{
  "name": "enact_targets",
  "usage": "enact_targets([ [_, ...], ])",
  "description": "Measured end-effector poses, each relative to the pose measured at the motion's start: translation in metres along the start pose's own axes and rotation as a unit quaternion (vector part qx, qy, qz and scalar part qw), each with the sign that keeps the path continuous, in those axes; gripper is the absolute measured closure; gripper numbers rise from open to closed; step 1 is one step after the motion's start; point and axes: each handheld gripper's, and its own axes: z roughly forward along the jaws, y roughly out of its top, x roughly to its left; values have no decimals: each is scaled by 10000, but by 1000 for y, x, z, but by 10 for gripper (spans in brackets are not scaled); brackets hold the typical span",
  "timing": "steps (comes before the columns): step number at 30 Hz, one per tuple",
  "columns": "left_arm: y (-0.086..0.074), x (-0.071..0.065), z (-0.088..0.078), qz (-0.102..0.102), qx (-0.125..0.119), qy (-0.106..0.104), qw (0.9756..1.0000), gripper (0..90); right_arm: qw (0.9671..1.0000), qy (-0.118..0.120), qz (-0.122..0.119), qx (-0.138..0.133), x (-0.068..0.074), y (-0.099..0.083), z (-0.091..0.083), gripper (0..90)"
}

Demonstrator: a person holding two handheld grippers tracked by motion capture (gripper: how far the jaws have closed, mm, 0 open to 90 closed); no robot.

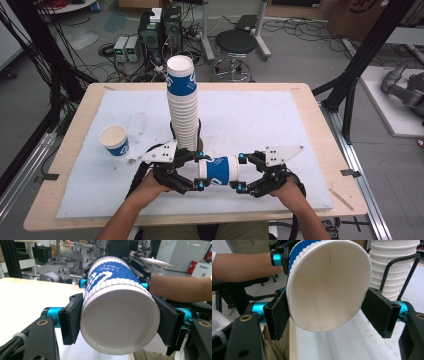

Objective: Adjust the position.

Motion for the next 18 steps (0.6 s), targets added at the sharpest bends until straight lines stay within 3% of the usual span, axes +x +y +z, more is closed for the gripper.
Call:
enact_targets([
  [6,-1,-1,2,8,165,109,9998,305,10000,-55,-20,39,0,3,-3,271],
  [18,-1,-2,4,57,237,121,9996,311,9999,-85,-79,123,2,5,-4,299],
])
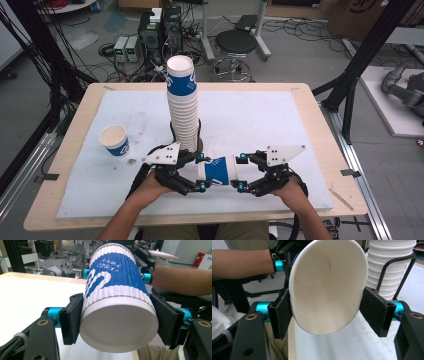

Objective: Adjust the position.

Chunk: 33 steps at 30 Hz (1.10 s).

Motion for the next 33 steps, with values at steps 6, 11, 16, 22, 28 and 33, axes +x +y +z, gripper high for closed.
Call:
enact_targets([
  [6,-2,0,1,-110,95,86,9999,278,10000,-56,-9,74,0,1,-1,300],
  [11,-2,0,4,-198,217,196,9994,224,9999,-50,-30,88,0,1,-1,305],
  [16,-1,-2,6,-218,340,193,9990,179,9999,-69,-43,108,1,2,-1,306],
  [22,9,-4,3,-51,559,368,9977,158,9994,-191,-149,256,1,5,-5,305],
  [28,21,-4,7,154,960,366,9946,158,9970,-312,-336,621,1,14,-6,305],
  [33,29,-2,13,257,1291,357,9907,158,9929,-362,-572,978,1,26,-4,305],
])
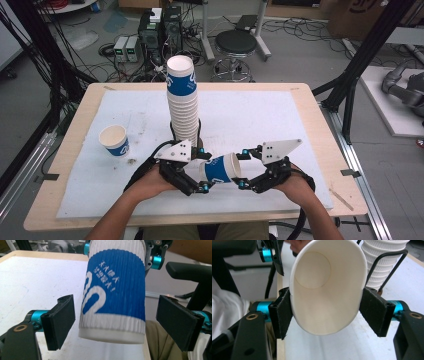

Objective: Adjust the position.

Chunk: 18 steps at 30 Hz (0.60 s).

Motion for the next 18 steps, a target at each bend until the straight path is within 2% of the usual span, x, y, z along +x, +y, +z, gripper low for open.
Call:
enact_targets([
  [4,6,2,2,51,200,39,9998,160,9995,-9,-158,288,0,10,0,304],
  [9,10,4,5,51,413,30,9991,163,9971,-15,-405,652,-1,25,2,303],
  [18,11,5,13,48,745,4,9972,188,9872,-36,-820,1370,1,49,8,301],
])
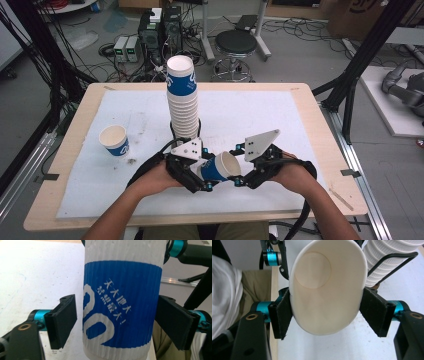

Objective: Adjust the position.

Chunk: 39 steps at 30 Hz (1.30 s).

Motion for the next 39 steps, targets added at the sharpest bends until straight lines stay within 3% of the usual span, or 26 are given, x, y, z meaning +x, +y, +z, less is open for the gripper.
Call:
enact_targets([
  [12,-2,0,10,-73,411,-134,9990,232,9976,62,-292,617,4,13,10,298],
  [25,-4,-1,15,-50,445,-279,9986,291,9951,117,-394,895,7,20,15,286],
  [29,-5,-1,15,-33,325,-273,9991,281,9962,107,-348,796,6,19,14,247],
  [32,-7,-1,14,-79,176,-287,9994,273,9980,125,-226,572,5,15,14,219],
  [36,-10,0,13,-154,26,-304,9994,269,9998,198,27,45,1,10,10,205],
  [39,-14,2,13,-233,-51,-281,9993,267,9987,228,184,-426,0,6,4,205],
])
